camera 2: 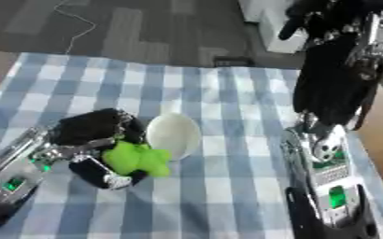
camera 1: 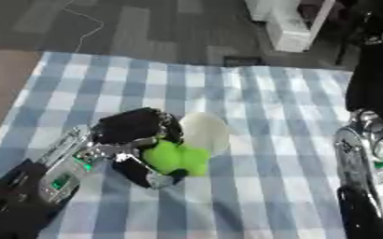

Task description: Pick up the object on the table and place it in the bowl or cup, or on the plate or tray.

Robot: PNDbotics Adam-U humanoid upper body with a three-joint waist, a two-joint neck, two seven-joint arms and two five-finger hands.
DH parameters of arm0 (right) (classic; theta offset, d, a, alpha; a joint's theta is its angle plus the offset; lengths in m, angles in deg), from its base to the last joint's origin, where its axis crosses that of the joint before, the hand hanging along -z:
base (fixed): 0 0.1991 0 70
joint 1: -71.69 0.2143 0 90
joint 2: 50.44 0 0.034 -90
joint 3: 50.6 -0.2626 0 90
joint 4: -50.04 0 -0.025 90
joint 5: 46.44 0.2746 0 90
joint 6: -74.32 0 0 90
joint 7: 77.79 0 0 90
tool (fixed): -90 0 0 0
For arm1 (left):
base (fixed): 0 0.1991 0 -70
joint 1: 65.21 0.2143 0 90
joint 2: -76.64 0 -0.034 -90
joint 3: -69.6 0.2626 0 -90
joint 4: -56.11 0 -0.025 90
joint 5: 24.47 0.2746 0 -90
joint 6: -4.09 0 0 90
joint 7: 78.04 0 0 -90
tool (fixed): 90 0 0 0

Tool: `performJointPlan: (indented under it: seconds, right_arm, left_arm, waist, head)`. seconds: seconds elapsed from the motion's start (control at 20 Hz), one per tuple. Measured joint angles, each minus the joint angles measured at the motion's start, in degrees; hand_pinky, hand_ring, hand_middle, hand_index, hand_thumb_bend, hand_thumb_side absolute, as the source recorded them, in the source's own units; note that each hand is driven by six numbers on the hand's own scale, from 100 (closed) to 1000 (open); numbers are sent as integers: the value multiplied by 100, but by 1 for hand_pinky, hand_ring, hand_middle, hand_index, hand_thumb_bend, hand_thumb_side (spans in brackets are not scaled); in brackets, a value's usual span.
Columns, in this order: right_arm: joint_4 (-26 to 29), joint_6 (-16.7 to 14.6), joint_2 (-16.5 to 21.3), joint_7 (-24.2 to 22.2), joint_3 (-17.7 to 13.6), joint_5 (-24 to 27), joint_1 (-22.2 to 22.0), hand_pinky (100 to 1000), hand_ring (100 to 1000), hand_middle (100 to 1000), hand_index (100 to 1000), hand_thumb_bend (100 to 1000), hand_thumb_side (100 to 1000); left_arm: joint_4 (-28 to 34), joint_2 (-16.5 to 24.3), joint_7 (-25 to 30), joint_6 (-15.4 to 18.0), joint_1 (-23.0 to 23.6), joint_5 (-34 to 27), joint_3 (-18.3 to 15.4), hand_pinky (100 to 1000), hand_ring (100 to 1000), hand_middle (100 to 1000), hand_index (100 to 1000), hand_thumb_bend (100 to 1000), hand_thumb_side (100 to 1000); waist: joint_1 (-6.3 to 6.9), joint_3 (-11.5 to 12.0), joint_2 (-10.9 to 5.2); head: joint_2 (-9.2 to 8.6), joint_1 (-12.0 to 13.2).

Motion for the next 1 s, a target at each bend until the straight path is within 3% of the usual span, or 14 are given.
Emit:
performJointPlan:
  seconds: [0.5, 1.0]
  right_arm:
    - [4, 21, 0, 75, -72, -72, -6, 305, 451, 626, 788, 100, 857]
    - [181, -52, -109, 307, -289, -238, -67, 318, 453, 622, 785, 100, 858]
  left_arm:
    - [228, -285, -309, -311, -543, 530, -223, 100, 100, 100, 189, 100, 652]
    - [-679, -668, -894, 33, -972, 1184, -276, 100, 100, 100, 184, 100, 653]
  waist:
    - [14, 15, -30]
    - [10, -40, -30]
  head:
    - [-147, 388]
    - [-321, 487]
